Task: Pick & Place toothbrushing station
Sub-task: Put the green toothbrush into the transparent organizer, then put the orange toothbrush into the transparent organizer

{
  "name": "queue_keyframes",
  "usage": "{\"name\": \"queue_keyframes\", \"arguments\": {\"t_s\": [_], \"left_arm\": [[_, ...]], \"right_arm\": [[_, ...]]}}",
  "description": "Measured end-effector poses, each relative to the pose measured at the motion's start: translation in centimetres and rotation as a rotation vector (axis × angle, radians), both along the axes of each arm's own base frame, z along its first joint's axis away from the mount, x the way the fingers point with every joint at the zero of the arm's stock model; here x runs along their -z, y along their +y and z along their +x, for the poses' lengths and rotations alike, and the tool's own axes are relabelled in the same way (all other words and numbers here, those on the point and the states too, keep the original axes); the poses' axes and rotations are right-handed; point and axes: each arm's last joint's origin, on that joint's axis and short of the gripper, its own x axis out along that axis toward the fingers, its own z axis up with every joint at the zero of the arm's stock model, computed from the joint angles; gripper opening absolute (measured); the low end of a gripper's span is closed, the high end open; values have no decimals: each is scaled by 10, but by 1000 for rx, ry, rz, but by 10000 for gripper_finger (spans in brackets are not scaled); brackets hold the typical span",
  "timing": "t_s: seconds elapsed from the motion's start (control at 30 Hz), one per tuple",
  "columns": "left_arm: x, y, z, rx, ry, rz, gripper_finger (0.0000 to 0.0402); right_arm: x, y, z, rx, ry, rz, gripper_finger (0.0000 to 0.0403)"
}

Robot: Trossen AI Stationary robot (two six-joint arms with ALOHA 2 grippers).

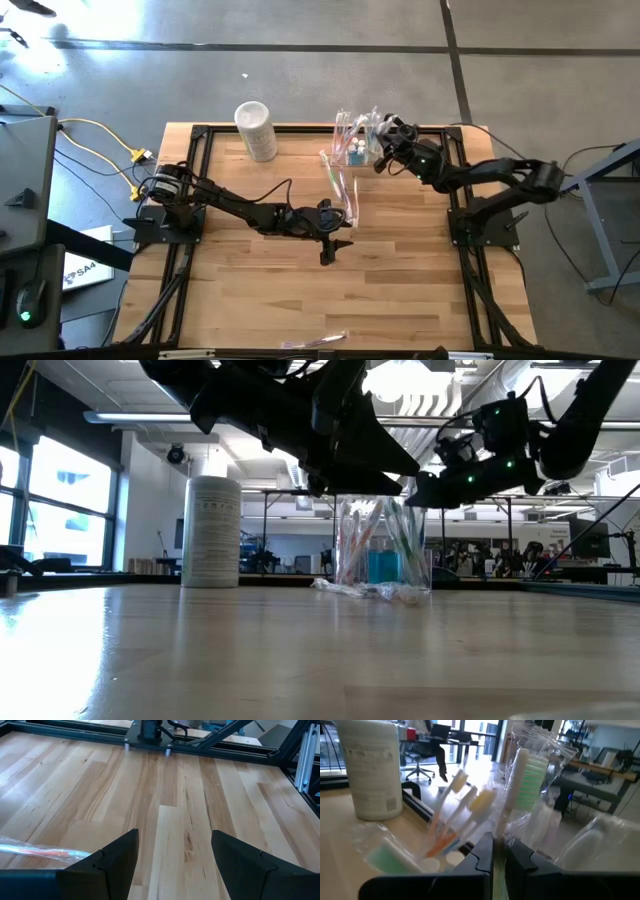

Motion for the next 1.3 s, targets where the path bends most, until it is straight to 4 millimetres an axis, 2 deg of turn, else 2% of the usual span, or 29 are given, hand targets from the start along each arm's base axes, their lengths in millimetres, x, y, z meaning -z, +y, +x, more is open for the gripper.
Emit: {"name": "queue_keyframes", "arguments": {"t_s": [0.27, 0.4, 0.5, 0.63, 1.0, 1.13, 1.3], "left_arm": [[0, 0, 0, 6, -3, 18, 244], [-1, 0, 0, 6, -12, 16, 244], [-1, 0, 0, 6, -12, 16, 244], [-2, 0, 1, 6, -18, 15, 244], [-1, 0, 0, 8, -9, 21, 244], [-4, 1, -4, 10, 24, 90, 244], [-15, 7, -19, -79, 142, 184, 244]], "right_arm": [[25, -7, 3, 31, 24, 111, 13], [28, -7, 4, 37, 29, 149, 13], [30, -7, 4, 41, 21, 182, 29], [35, -4, 1, 36, 53, 232, 74], [24, 3, 1, 67, 31, 229, 204], [13, 11, 0, 66, 17, 214, 223], [1, 28, -9, 215, 40, 225, 226]]}}
